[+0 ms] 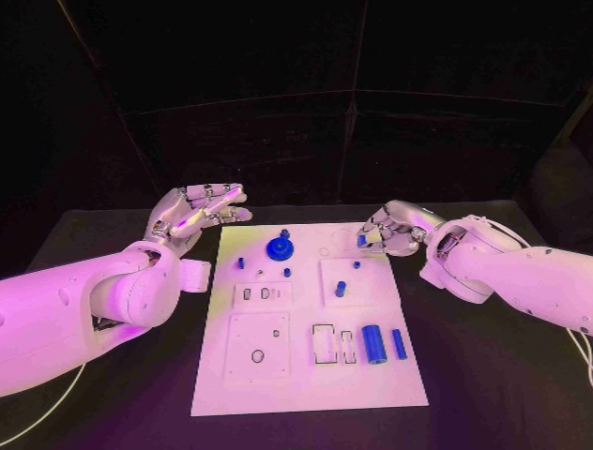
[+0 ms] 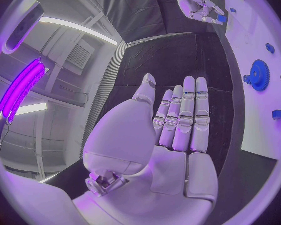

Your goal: Assemble the parts on the task board

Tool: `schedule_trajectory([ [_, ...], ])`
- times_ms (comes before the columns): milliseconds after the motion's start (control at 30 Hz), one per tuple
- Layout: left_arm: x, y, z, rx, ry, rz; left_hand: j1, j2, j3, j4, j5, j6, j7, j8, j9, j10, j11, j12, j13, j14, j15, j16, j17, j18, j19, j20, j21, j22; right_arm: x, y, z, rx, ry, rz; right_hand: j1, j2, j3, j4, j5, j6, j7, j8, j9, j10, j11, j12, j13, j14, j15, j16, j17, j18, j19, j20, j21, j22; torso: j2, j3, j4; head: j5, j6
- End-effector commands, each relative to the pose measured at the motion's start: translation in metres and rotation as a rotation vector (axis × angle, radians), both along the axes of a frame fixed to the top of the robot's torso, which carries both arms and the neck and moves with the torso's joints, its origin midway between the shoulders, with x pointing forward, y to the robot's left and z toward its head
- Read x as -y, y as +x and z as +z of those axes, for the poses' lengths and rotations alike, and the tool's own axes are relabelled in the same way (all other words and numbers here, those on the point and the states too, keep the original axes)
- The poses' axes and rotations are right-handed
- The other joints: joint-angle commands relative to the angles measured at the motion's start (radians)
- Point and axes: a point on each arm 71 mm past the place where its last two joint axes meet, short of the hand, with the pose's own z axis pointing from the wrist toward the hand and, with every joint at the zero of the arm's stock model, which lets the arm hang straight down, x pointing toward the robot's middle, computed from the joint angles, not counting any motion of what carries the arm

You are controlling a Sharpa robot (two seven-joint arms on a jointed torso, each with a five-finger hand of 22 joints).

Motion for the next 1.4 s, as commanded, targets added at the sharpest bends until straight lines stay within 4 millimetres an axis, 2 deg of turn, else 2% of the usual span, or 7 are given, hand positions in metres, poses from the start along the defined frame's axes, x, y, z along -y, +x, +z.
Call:
schedule_trajectory([
  [33,0.001,0.0,0.001,0.007,-0.001,-0.011,0.0,0.008,-0.002,-0.005,0.003,-0.001,0.006,-0.006,-0.002,0.001,0.008,-0.004,-0.002,0.005,0.002,-0.004,0.002,0.007,0.008,0.002,-0.004,-0.001,-0.014,-0.007,0.005,-0.007,0.036,-0.063,-0.004,0.01,0.012,0.005,-0.004,0.038,-0.023,0.007,0.012,0.004,-0.001,-0.004,0.027,0.08,-0.007,0.003,0.122,-0.006,0.008,-0.005,0.004,0.129,-0.004,-0.0019,0.003,0.003,-0.002],
  [300,0.002,0.002,0.0,0.004,-0.003,-0.019,-0.001,0.017,-0.006,-0.008,0.003,0.018,-0.006,-0.002,0.001,0.023,-0.001,0.0,0.001,0.017,-0.004,-0.004,0.006,0.008,0.017,-0.002,-0.004,-0.001,-0.072,-0.022,0.01,0.001,0.016,0.032,-0.009,0.012,0.016,0.005,-0.01,0.037,-0.023,0.005,0.012,0.0,-0.001,-0.013,0.02,0.079,-0.007,0.002,0.119,-0.006,0.008,-0.005,0.004,0.129,-0.014,-0.0037,0.0044,0.019,-0.016],
  [467,0.005,0.003,0.0,-0.001,-0.005,-0.029,-0.002,0.023,-0.013,-0.011,0.003,0.033,-0.011,-0.001,0.001,0.04,-0.008,-0.002,0.001,0.041,-0.013,0.002,0.014,0.009,0.037,-0.01,0.002,0.001,-0.105,-0.027,0.01,0.014,-0.013,0.093,-0.012,0.012,0.019,0.005,-0.017,0.035,-0.022,0.003,0.011,-0.002,-0.001,-0.018,0.017,0.078,-0.007,0.0,0.117,-0.006,0.007,-0.005,0.004,0.128,-0.016,-0.0061,0.0105,0.025,-0.022],
  [633,0.005,0.003,0.0,-0.006,-0.004,-0.03,-0.003,0.026,-0.02,-0.013,0.003,0.039,-0.013,-0.005,0.0,0.049,-0.012,-0.008,0.0,0.067,-0.02,0.009,0.024,0.008,0.057,-0.018,0.009,0.004,-0.13,-0.029,0.009,0.03,-0.043,0.131,-0.012,0.011,0.02,0.004,-0.018,0.034,-0.022,0.002,0.011,-0.003,-0.001,-0.019,0.016,0.078,-0.007,0.0,0.116,-0.006,0.007,-0.005,0.004,0.128,-0.017,-0.0063,0.0081,0.044,-0.031],
  [733,0.005,0.003,0.0,-0.007,-0.004,-0.031,-0.003,0.026,-0.021,-0.013,0.003,0.039,-0.013,-0.005,0.0,0.049,-0.012,-0.008,0.0,0.067,-0.02,0.009,0.024,0.008,0.057,-0.018,0.009,0.004,-0.142,-0.031,0.004,0.025,-0.066,0.15,-0.012,0.011,0.02,0.004,-0.018,0.034,-0.022,0.002,0.011,-0.003,-0.001,-0.019,0.016,0.078,-0.007,0.0,0.116,-0.006,0.007,-0.005,0.004,0.128,-0.017,-0.0077,0.0087,0.047,-0.034],
  [933,0.005,0.003,0.0,-0.008,-0.003,-0.031,-0.003,0.028,-0.022,-0.013,0.003,0.041,-0.013,-0.006,0.0,0.051,-0.012,-0.009,0.0,0.07,-0.021,0.01,0.026,0.008,0.06,-0.019,0.01,0.004,-0.158,-0.038,-0.012,-0.011,-0.108,0.192,-0.012,0.01,0.021,0.002,-0.019,0.033,-0.022,0.001,0.011,-0.003,-0.001,-0.02,0.016,0.078,-0.007,0.0,0.115,-0.006,0.007,-0.005,0.004,0.128,-0.014,-0.0048,0.0074,0.054,-0.038],
  [1400,0.006,0.004,0.001,-0.007,-0.002,-0.029,-0.007,0.029,-0.025,-0.012,0.003,0.042,-0.013,-0.007,0.0,0.053,-0.012,-0.011,0.0,0.069,-0.02,0.007,0.027,0.007,0.06,-0.019,0.009,0.003,-0.173,-0.043,-0.029,-0.025,-0.154,0.204,-0.015,0.007,0.023,0.001,-0.018,0.03,-0.02,-0.001,0.01,-0.005,0.001,-0.023,0.014,0.077,-0.007,-0.002,0.112,-0.006,0.006,-0.005,0.003,0.127,-0.014,-0.0032,0.0075,0.065,-0.047],
])
